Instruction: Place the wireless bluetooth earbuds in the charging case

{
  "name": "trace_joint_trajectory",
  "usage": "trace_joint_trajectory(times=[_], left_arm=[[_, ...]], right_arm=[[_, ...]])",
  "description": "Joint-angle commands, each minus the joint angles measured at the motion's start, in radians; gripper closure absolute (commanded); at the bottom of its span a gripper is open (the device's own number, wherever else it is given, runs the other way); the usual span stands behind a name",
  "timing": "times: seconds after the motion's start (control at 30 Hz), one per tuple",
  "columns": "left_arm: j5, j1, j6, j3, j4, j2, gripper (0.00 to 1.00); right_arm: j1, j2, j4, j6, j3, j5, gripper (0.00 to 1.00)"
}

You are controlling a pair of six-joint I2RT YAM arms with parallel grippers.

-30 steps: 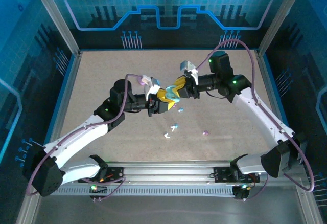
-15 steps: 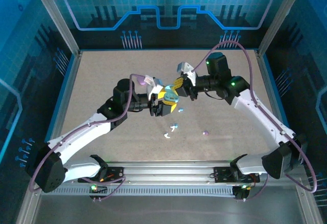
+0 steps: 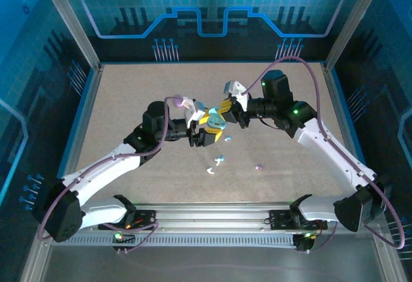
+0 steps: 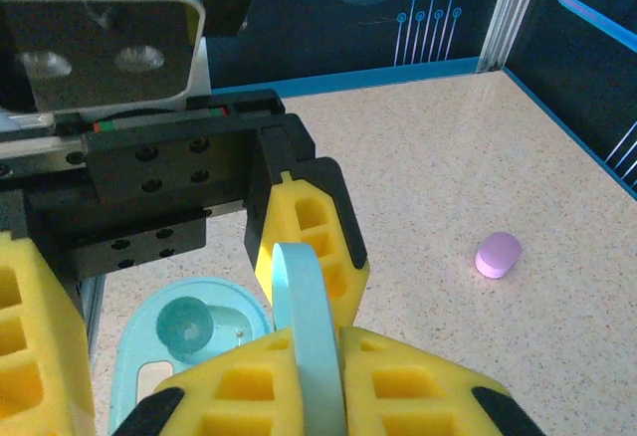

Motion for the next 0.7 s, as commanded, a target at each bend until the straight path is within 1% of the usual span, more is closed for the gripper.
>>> trace_joint_trajectory(times=[0.0, 0.2, 0.37, 0.53, 0.6, 0.67], left_arm=[[0.014, -0.007, 0.091, -0.029, 0.066, 0.005, 0.33], [-0.01, -0.008, 0.083, -0.043, 0.116, 0.004, 0.38], [0.043, -0.007, 0.047, -0.033, 0.13, 0.016, 0.37], [0.052, -0.007, 0.035, -0.025, 0.119, 0.028, 0.42], [0.057, -0.007, 0.028, -0.024, 0.121, 0.028, 0.46], [0.056, -0.007, 0.015, -0.025, 0.132, 0.028, 0.46]], right_arm=[[0.01, -0.009, 0.018, 0.01, 0.002, -0.031, 0.87], [0.01, -0.001, 0.012, 0.009, 0.007, -0.038, 0.87], [0.01, 0.004, 0.006, 0.003, 0.01, -0.04, 0.87], [0.01, 0.002, 0.011, 0.006, 0.009, -0.046, 0.87], [0.01, 0.001, 0.011, 0.002, 0.007, -0.046, 0.87], [0.01, -0.002, 0.016, -0.003, 0.002, -0.048, 0.87]])
